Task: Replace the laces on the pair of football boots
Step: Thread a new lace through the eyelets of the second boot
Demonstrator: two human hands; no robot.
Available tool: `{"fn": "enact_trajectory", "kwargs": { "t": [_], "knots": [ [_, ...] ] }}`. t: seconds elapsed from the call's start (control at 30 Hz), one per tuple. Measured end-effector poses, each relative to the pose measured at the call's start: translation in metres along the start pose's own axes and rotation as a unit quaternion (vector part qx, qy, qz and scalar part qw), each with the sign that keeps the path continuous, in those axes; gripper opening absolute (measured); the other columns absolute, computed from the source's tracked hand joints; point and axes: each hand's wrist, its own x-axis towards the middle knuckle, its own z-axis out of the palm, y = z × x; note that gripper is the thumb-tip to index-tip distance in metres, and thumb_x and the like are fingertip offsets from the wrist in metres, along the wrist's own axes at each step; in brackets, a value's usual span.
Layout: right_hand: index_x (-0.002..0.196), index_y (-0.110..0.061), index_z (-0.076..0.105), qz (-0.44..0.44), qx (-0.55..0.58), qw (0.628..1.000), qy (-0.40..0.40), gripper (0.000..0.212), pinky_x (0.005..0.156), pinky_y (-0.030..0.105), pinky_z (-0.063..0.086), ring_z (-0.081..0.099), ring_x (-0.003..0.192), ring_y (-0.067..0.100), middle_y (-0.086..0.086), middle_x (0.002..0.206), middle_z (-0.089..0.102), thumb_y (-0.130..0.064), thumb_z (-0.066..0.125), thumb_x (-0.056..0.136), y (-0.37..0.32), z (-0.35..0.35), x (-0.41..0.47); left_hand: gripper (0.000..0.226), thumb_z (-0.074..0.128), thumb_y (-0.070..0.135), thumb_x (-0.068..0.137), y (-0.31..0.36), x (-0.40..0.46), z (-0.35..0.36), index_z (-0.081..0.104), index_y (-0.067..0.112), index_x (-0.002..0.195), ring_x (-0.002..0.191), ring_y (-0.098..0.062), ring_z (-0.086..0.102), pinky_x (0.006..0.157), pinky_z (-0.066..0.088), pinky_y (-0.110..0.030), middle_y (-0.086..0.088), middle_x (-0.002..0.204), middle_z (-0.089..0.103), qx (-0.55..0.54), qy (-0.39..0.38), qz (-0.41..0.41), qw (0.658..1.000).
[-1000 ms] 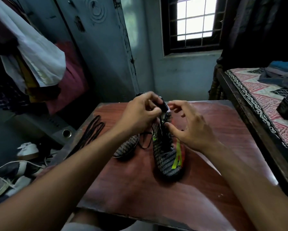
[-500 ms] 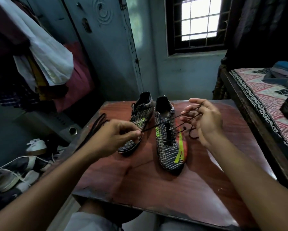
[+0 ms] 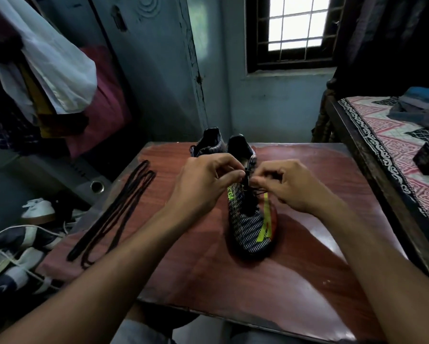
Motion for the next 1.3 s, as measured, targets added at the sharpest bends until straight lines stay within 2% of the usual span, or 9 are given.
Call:
{"fn": "enact_trajectory", "kwargs": {
  "t": [0.13,0.3,0.47,0.6,0.7,0.8,1.0,1.13,1.3],
  "knots": [
    [0.099,-0.034,0.065,0.075,-0.051,0.995,0.039,0.021,0.054,0.022,0.029,0.034,0.048,0.009,-0.01,0.05,0.039,-0.043,0.078,0.085,0.017,-0.025,-0.004,0.012,0.078,0.018,0.09,-0.024,-0.015,0.015,0.081,0.026,0.099,0.067,0.017,0.057,0.066,0.039,-0.004,0.024,0.08,0.07,-0.023,0.017,-0.033,0.999],
    [0.085,-0.033,0.078,0.08,-0.057,0.995,-0.002,0.008,0.053,0.013,0.032,0.047,0.053,0.002,-0.014,0.055,0.055,-0.026,0.08,0.089,0.017,-0.024,-0.005,0.019,0.066,0.05,0.087,-0.057,-0.048,0.029,0.071,0.042,0.102,0.075,0.002,0.069,0.074,0.058,-0.034,0.021,0.087,0.075,0.012,0.056,-0.111,0.992],
    [0.09,-0.036,0.076,-0.017,-0.154,0.985,0.078,0.019,0.091,0.038,0.043,0.055,0.102,0.011,-0.021,0.094,0.066,-0.053,0.068,0.085,0.001,-0.012,-0.005,0.022,0.064,0.054,0.088,-0.029,-0.039,0.034,0.066,0.044,0.108,0.079,-0.003,0.061,0.067,0.055,-0.036,0.017,0.094,0.06,0.007,0.048,-0.006,0.999],
    [0.114,-0.021,0.074,-0.071,-0.084,0.992,0.068,0.033,0.105,0.041,0.045,0.057,0.119,0.018,-0.002,0.117,0.063,-0.037,0.073,0.085,-0.019,0.005,-0.002,0.019,0.073,0.049,0.081,-0.018,-0.011,0.046,0.072,0.04,0.098,0.073,-0.003,0.062,0.065,0.054,-0.034,0.019,0.083,0.066,-0.049,0.081,-0.025,0.995],
    [0.123,-0.012,0.071,-0.025,0.063,0.997,0.036,0.034,0.098,0.035,0.056,0.069,0.11,0.011,-0.004,0.116,0.072,-0.013,0.077,0.09,-0.018,0.007,-0.001,0.015,0.085,0.034,0.077,-0.015,-0.001,0.054,0.07,0.036,0.082,0.06,0.005,0.057,0.06,0.045,-0.023,0.019,0.071,0.067,-0.17,0.095,-0.075,0.978],
    [0.115,-0.008,0.074,0.039,0.189,0.981,0.013,0.03,0.078,0.023,0.058,0.073,0.089,0.01,-0.002,0.099,0.076,-0.004,0.079,0.085,-0.012,-0.003,-0.001,0.018,0.085,0.028,0.078,-0.017,-0.004,0.058,0.068,0.028,0.084,0.069,-0.012,0.067,0.064,0.053,-0.033,0.007,0.076,0.072,-0.287,0.078,-0.101,0.949],
    [0.093,-0.014,0.08,0.08,0.196,0.976,0.05,0.016,0.051,0.03,0.045,0.057,0.055,0.019,0.011,0.073,0.073,0.0,0.077,0.086,-0.002,-0.02,-0.002,0.014,0.07,0.001,0.094,-0.025,-0.027,0.05,0.074,0.01,0.104,0.072,0.004,0.065,0.061,0.046,-0.012,0.003,0.093,0.079,-0.342,0.022,-0.108,0.933],
    [0.089,-0.015,0.079,0.097,0.138,0.986,0.009,0.026,0.054,0.013,0.041,0.054,0.054,-0.001,-0.01,0.063,0.07,0.007,0.064,0.089,0.001,-0.027,-0.007,0.032,0.064,0.005,0.099,-0.037,-0.04,0.05,0.074,0.033,0.108,0.087,-0.012,0.074,0.063,0.059,-0.028,0.008,0.1,0.077,-0.285,0.029,-0.098,0.953],
    [0.084,-0.022,0.081,0.089,0.031,0.994,-0.052,0.023,0.059,0.023,0.049,0.062,0.06,0.008,-0.006,0.071,0.073,-0.003,0.069,0.085,0.001,-0.017,-0.004,0.021,0.07,0.015,0.097,-0.037,-0.034,0.053,0.078,0.034,0.099,0.071,-0.015,0.071,0.058,0.063,-0.039,0.007,0.084,0.074,-0.204,0.018,-0.067,0.976]
  ]
}}
